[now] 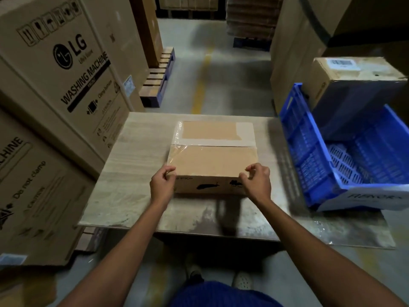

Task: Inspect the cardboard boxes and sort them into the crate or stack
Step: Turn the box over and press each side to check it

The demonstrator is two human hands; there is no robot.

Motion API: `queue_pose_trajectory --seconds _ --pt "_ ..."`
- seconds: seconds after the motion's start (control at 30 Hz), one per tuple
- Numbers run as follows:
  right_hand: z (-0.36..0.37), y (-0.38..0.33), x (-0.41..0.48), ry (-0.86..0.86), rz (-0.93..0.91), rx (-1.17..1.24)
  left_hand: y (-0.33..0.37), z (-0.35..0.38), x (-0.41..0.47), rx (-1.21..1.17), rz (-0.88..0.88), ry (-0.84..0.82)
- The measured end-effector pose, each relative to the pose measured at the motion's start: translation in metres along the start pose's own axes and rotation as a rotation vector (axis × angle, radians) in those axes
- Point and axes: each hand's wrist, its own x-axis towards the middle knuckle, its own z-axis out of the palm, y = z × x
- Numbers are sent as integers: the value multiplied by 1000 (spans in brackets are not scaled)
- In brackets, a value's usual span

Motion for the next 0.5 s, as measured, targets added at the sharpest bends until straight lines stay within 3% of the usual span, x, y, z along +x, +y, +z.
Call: queue_pose_trajectory --seconds 0.07,0.17,0.27,0.37,0.5 --pt "7 -1 -1 46 -30 -68 -4 3 0 209 154 -33" --pt "26 -5 -3 165 -232 -347 -7 12 1 539 517 -86" --pt "49 -18 -11 49 -563 -396 -5 26 1 653 775 -186" --pt "66 -24 -18 -68 -708 -422 -8 34 3 776 799 -279" --pt "72 -21 -25 -21 -741 -496 -14 38 0 939 753 -337"
